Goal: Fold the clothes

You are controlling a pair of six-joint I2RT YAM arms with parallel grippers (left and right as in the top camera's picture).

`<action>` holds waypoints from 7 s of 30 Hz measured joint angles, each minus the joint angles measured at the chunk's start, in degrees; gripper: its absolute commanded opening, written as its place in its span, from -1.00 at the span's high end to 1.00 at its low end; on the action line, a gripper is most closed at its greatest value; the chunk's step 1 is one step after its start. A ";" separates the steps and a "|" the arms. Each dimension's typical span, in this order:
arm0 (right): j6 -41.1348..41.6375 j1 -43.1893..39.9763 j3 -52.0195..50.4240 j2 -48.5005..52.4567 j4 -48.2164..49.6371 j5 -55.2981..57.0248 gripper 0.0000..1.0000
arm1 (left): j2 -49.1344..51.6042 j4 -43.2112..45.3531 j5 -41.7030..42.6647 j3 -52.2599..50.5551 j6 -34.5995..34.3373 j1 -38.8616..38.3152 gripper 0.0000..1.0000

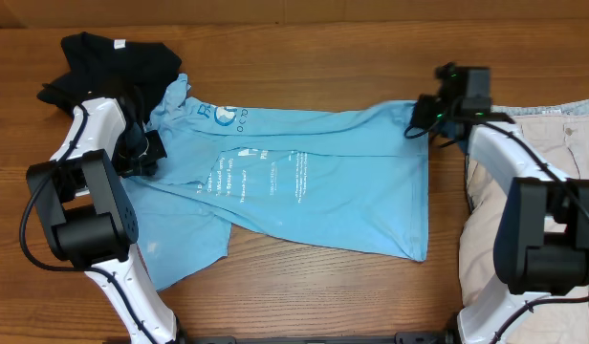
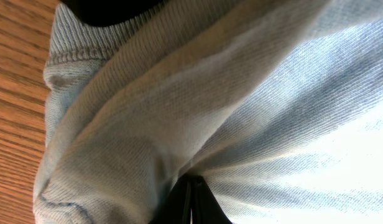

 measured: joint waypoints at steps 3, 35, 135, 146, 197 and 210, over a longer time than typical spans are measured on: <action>0.09 -1.88 0.17 -0.11 1.57 0.02 0.33 | 0.00 0.00 0.00 0.00 0.00 0.00 0.90; 0.17 -0.24 -5.46 3.26 -5.31 -7.41 0.92 | 4.02 -9.99 14.51 19.45 13.57 -3.80 0.51; 1.31 -0.37 -4.57 3.21 -10.34 -7.26 0.91 | 15.74 14.67 13.90 25.68 15.87 -31.69 0.84; 1.36 -0.35 -4.24 3.17 -11.78 -7.30 0.91 | 16.20 13.60 15.37 28.50 9.29 -28.11 0.82; 1.51 -0.07 -3.98 2.78 -13.68 -7.21 0.72 | 16.87 -11.47 17.79 43.23 17.55 -17.51 0.06; 1.51 -0.07 -3.93 2.67 -14.19 -7.23 0.69 | 17.49 -16.70 15.50 37.64 22.93 -17.29 0.24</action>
